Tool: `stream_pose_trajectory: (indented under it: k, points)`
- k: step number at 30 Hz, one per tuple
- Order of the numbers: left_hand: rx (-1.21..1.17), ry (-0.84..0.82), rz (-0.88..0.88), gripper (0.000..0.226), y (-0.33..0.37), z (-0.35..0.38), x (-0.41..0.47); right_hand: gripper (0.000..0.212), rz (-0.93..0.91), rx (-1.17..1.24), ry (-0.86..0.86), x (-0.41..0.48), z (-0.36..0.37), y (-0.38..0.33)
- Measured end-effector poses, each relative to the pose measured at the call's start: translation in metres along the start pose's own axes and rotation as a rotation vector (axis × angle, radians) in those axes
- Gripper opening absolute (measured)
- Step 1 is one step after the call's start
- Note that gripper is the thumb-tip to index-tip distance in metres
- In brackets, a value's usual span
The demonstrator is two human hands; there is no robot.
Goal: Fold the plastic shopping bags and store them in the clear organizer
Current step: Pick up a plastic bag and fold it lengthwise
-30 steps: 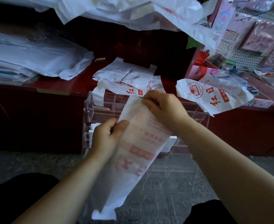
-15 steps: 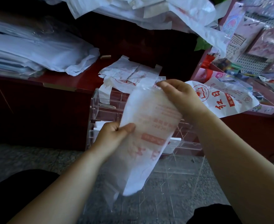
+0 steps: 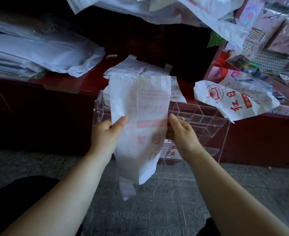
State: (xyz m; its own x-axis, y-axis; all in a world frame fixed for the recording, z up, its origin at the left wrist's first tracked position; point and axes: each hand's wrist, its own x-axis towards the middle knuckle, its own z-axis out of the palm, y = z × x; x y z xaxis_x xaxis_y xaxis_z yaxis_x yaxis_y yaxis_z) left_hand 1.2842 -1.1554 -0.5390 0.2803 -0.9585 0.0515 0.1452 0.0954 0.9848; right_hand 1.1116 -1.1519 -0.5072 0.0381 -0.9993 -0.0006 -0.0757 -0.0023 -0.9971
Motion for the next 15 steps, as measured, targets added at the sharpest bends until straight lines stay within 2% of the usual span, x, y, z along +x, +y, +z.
stream_pose_trajectory:
  k: [3, 6, 9, 11, 13, 15]
  points:
    - [-0.046, 0.044, -0.028, 0.024, 0.001, 0.0, 0.003, 0.007, 0.041, -0.114, -0.128, -0.007, 0.002, 0.011]
    - [-0.118, 0.042, -0.049, 0.021, 0.002, 0.0, 0.004, 0.017, 0.132, -0.22, -0.095, -0.01, 0.009, 0.024]
    - [-0.171, 0.081, -0.076, 0.021, 0.001, -0.001, 0.008, 0.035, 0.128, -0.187, 0.022, -0.008, 0.005, 0.032]
    - [-0.192, 0.106, -0.088, 0.021, 0.0, -0.002, 0.01, 0.035, 0.122, -0.146, 0.08, -0.008, -0.003, 0.033]
    - [-0.229, 0.12, -0.104, 0.02, 0.0, -0.002, 0.012, 0.039, 0.158, -0.026, 0.049, -0.009, -0.011, 0.036]
    - [-0.278, 0.14, -0.12, 0.019, 0.001, -0.001, 0.014, 0.046, 0.193, 0.068, -0.1, -0.012, -0.018, 0.042]
